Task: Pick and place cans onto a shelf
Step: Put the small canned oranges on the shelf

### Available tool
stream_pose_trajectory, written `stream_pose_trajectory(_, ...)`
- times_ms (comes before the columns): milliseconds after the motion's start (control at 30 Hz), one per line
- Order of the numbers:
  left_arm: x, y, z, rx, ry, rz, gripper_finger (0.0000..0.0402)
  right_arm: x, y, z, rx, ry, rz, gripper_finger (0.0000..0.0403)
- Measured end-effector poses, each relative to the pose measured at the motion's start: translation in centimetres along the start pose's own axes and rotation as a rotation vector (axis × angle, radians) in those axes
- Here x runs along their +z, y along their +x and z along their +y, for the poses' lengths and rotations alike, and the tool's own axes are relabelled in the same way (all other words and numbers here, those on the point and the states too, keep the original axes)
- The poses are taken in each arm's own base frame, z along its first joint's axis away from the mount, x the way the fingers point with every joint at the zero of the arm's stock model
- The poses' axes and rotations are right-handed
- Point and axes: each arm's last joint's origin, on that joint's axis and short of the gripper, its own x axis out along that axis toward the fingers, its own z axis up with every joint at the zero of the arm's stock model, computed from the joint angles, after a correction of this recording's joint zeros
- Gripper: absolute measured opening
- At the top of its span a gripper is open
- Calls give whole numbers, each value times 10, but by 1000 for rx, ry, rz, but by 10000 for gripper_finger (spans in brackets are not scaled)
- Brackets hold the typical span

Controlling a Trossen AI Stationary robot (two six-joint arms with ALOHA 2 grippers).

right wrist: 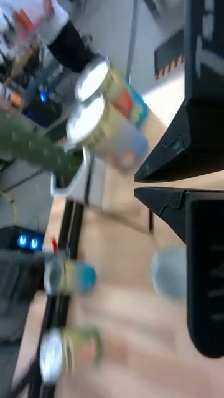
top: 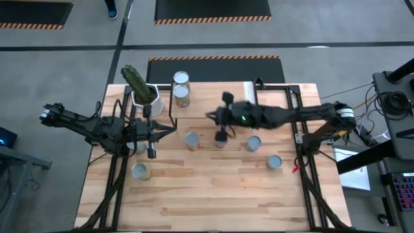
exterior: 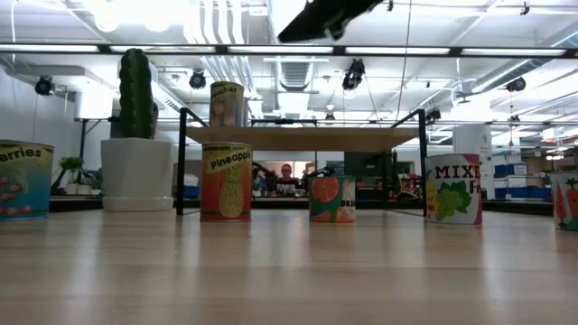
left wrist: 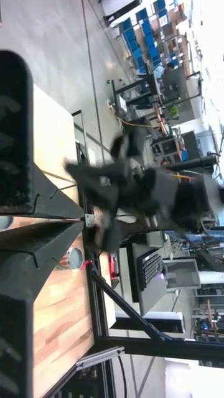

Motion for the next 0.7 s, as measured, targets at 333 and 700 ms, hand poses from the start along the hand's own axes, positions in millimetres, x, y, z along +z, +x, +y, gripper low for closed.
stream_pose_trajectory(333,-1,1,-1,-1,-45,6,0,-35,-61,58,207,159,123,13)
stream_pose_trajectory(700,-3,6,-4,-3,-37,19,0,-101,-63,75,173,250,367,13)
